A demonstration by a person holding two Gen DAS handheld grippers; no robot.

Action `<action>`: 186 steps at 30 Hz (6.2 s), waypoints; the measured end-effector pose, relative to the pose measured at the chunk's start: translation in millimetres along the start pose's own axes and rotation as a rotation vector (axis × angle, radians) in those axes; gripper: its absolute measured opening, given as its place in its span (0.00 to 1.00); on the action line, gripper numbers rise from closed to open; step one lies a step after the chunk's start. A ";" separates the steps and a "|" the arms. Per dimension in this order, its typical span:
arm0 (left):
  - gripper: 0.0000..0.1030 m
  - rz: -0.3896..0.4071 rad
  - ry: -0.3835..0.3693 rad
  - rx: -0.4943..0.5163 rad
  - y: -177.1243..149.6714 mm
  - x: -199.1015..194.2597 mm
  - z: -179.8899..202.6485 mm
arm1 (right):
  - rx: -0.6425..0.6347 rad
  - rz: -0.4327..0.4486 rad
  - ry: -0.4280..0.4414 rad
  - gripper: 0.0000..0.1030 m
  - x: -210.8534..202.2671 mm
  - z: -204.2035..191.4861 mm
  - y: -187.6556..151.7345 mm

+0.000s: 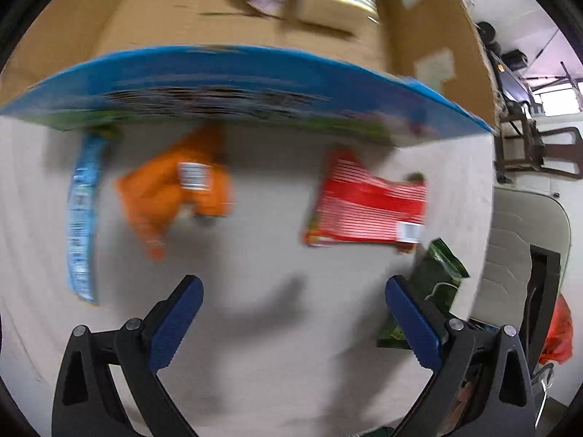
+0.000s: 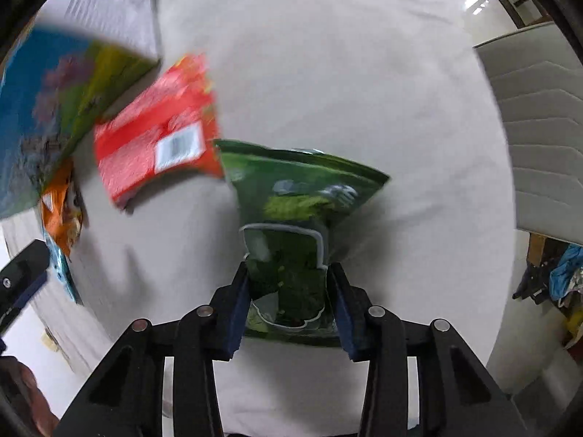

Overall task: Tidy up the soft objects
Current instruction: 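Grasp the green snack bag with the right gripper while the left gripper grasps the red bag, then lower both snack bags into the box beside the cloth and release, then grasp the orange snack bag with the right gripper while the left gripper grasps the blue stick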

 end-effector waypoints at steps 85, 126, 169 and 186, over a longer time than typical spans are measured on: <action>0.43 0.189 0.042 0.132 -51.2 -87.4 -109.6 | -0.246 0.096 0.100 0.37 -62.2 -108.4 -40.9; 0.43 -0.016 0.070 -0.041 157.0 -1.4 -171.3 | -0.474 0.036 0.165 0.37 -6.4 -308.8 133.5; 0.99 0.435 0.238 0.032 109.2 -156.9 -137.0 | -0.419 0.366 0.040 1.00 -142.2 -231.8 94.0; 0.99 0.603 0.155 0.100 88.4 -232.3 -150.3 | -0.295 0.488 0.074 1.00 -204.2 -233.3 50.9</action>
Point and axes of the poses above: each gripper's, at about its wrist camera, not at the fingertips, and x roughly the way its jaws point, z to its right, y to its top, the point moved 8 cm from there along x, roughly the way its jaws point, and after that the axes turned 15 degrees about z, right-handed, at the moved point
